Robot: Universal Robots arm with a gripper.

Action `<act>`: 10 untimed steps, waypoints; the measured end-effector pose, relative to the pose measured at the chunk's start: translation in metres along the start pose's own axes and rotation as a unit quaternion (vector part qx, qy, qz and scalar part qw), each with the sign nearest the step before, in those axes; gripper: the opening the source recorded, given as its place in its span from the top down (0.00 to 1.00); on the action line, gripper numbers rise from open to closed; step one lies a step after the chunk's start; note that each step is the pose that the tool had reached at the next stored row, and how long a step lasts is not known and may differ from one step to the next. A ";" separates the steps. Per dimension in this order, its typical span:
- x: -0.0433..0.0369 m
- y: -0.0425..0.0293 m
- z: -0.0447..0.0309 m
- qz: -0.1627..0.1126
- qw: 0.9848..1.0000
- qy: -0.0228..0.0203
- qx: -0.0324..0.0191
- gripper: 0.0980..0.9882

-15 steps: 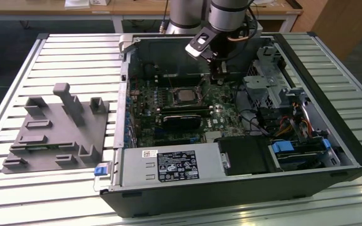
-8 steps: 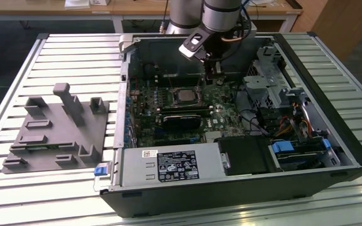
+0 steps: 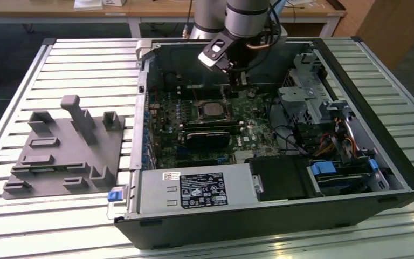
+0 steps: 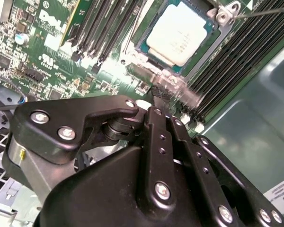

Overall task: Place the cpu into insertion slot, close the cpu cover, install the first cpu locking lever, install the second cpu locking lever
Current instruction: 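Close the cpu cover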

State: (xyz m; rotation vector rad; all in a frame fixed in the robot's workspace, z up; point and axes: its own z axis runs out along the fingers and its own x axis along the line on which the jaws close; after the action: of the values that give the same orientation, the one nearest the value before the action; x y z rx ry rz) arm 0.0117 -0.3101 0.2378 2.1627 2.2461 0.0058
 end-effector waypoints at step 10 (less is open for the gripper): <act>0.0004 -0.0067 0.0072 0.000 1.000 0.000 0.001 0.99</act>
State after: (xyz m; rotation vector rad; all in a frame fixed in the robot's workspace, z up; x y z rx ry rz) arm 0.0052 -0.3101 0.2305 2.1632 2.2468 0.0046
